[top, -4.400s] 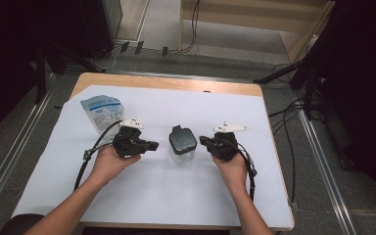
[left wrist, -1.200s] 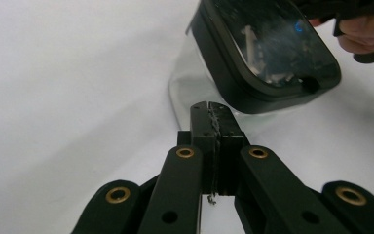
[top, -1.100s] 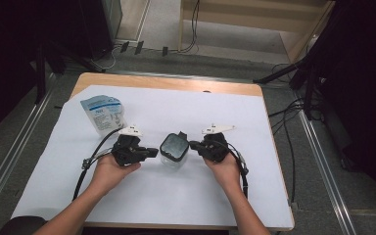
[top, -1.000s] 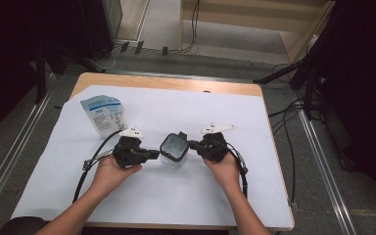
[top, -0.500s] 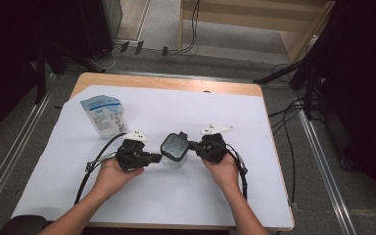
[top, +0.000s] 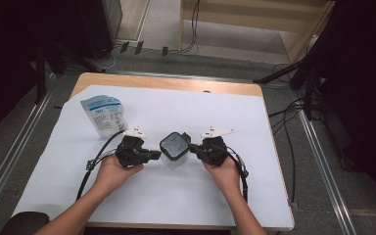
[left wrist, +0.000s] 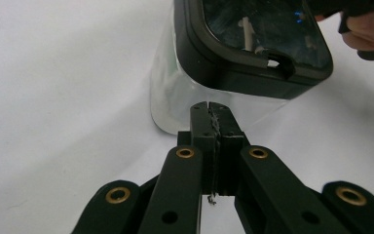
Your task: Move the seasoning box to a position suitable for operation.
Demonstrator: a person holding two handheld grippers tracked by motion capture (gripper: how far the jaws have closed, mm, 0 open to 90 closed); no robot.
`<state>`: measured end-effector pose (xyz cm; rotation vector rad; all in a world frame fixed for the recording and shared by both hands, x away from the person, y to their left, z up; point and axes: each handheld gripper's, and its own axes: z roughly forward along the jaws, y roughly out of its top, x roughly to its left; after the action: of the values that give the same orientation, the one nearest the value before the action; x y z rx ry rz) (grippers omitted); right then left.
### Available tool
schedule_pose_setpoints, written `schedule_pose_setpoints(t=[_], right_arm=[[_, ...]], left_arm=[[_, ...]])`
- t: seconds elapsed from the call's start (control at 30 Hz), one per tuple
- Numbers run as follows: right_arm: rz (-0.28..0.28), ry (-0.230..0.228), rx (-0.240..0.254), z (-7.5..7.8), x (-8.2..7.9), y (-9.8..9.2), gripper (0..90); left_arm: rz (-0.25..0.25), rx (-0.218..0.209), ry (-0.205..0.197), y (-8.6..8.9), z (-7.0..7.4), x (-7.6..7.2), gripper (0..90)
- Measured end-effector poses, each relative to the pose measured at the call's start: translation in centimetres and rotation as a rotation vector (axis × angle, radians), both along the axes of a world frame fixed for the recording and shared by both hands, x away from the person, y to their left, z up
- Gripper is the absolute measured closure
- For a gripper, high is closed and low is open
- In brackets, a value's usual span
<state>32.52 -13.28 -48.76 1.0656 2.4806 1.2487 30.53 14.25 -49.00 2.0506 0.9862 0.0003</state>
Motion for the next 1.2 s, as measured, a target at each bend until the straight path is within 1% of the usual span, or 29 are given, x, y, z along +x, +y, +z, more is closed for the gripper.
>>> schedule_pose_setpoints(t=[0.13,0.2,0.27,0.4,0.43,0.5,0.6,0.77,0.83,0.9,0.93,1.1,1.2], right_arm=[[-0.003,-0.004,0.0,0.0,-0.4,-0.1,90.0],[-0.001,-0.004,0.0,0.0,-0.6,-0.1,90.0],[0.002,-0.005,-0.001,0.1,-0.7,-0.1,90.0],[0.007,-0.003,0.002,0.1,-1.1,0.0,90.0],[0.005,-0.002,0.004,0.1,-1.2,0.1,90.0],[0.007,0.001,-0.001,0.2,-1.4,0.1,90.0],[0.007,0.0,-0.003,0.2,-1.6,0.2,90.0],[0.009,0.003,0.0,0.2,-1.9,0.4,90.0],[0.006,0.006,-0.001,0.2,-2.0,0.4,90.0],[0.01,0.003,-0.001,0.2,-2.1,0.4,90.0],[0.009,0.002,0.0,0.2,-2.1,0.4,90.0],[0.01,0.01,0.006,0.1,-2.3,0.4,90.0],[0.006,0.018,0.006,0.2,-2.4,0.4,90.0]], left_arm=[[0.003,0.0,0.0,0.1,0.0,0.4,90.0],[0.005,0.009,-0.003,0.1,0.1,0.6,90.0],[0.012,-0.001,0.001,0.1,0.0,0.7,90.0],[0.016,0.0,-0.002,0.2,0.0,1.1,90.0],[0.016,0.008,-0.002,0.3,0.0,1.2,90.0],[0.019,0.003,-0.003,0.3,0.0,1.4,90.0],[0.017,0.01,-0.009,0.3,0.0,1.7,90.0],[0.025,0.001,-0.006,0.3,-0.1,2.0,90.0],[0.025,-0.004,-0.005,0.3,-0.1,2.2,90.0],[0.02,0.013,-0.011,0.2,0.0,2.3,90.0],[0.02,0.013,-0.014,0.1,0.0,2.4,90.0],[0.013,-0.006,-0.01,0.1,-0.1,3.0,90.0],[0.01,0.003,-0.011,0.0,-0.1,3.2,90.0]])
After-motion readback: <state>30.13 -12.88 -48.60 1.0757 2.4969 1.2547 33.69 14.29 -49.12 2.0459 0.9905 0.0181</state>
